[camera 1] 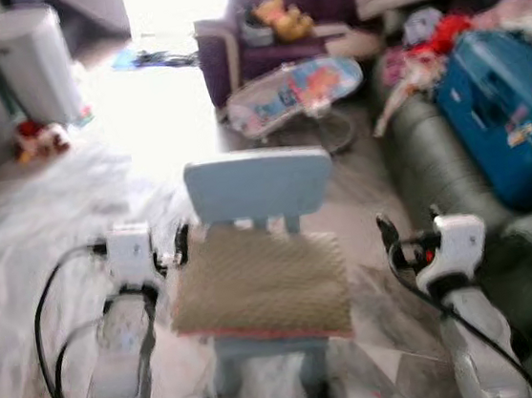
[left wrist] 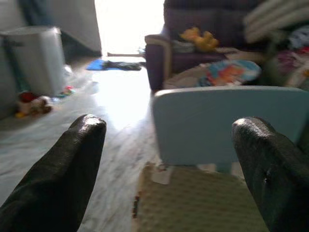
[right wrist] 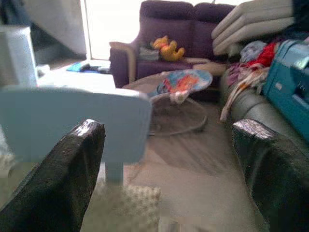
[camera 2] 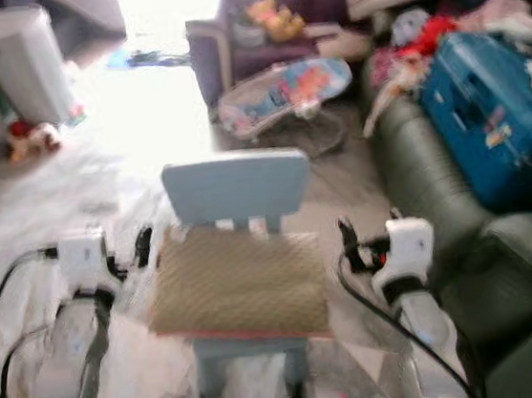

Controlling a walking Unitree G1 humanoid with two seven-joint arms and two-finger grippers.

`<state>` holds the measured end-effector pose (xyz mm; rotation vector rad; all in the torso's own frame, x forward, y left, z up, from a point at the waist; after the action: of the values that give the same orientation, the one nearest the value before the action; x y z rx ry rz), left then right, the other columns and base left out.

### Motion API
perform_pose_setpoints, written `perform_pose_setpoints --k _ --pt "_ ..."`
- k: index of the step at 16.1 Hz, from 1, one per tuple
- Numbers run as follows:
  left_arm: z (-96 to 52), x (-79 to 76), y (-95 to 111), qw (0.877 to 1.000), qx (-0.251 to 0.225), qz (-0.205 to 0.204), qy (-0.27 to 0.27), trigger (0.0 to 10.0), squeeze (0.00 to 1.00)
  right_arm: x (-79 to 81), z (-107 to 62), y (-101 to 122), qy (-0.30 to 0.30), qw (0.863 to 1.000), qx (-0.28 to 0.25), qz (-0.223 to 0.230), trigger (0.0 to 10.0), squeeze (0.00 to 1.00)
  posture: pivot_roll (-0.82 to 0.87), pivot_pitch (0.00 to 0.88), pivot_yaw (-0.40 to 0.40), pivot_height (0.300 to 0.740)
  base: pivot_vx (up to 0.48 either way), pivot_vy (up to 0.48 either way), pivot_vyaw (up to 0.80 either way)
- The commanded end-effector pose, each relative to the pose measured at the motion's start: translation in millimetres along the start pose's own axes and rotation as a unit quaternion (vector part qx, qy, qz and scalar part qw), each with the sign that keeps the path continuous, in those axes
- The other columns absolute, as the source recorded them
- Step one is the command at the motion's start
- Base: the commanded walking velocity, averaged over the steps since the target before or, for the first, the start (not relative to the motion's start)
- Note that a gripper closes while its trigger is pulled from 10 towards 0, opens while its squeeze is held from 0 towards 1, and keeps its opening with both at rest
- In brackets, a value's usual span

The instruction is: Move the pillow to the sofa

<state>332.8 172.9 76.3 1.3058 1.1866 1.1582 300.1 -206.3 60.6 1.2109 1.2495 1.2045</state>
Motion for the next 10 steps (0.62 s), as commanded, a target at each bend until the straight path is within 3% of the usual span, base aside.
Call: perform_pose_setpoints --k 1,7,10 --pt "-4.2 0.9 -9.1 1.000 0.016 -0.003 0.002 10.0 0.00 1.8 5.7 5.0 0.007 1.000 -0.006 0.001 10.0 0.00 -0.01 0.000 -0.042 0.659 0.000 0.000 0.00" --pt "-3.8 0.6 -9.3 1.000 0.016 -0.004 0.002 10.0 0.00 2.8 6.2 4.6 0.011 1.000 -0.004 0.003 10.0 0.00 -0.01 0.000 -0.043 0.594 0.000 0.000 0.00" --pt "-3.6 0.9 -8.9 1.000 0.015 0.000 0.004 10.0 0.00 3.2 6.3 5.1 0.013 1.000 -0.006 0.004 10.0 0.00 -0.01 0.000 -0.043 0.590 0.000 0.000 0.00"
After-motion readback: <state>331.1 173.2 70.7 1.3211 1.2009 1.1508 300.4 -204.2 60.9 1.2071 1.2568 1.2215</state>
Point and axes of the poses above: a point about 5 cm out from each wrist's last joint towards the gripper, its own z axis pointing out of the wrist towards the gripper, its own y axis along the axis of the wrist's last joint, x = y × z, the point moved 6 cm from there along z, pointing out of the wrist towards the gripper, and after that the axes turned 1 degree about -z, right-handed, at the moved point
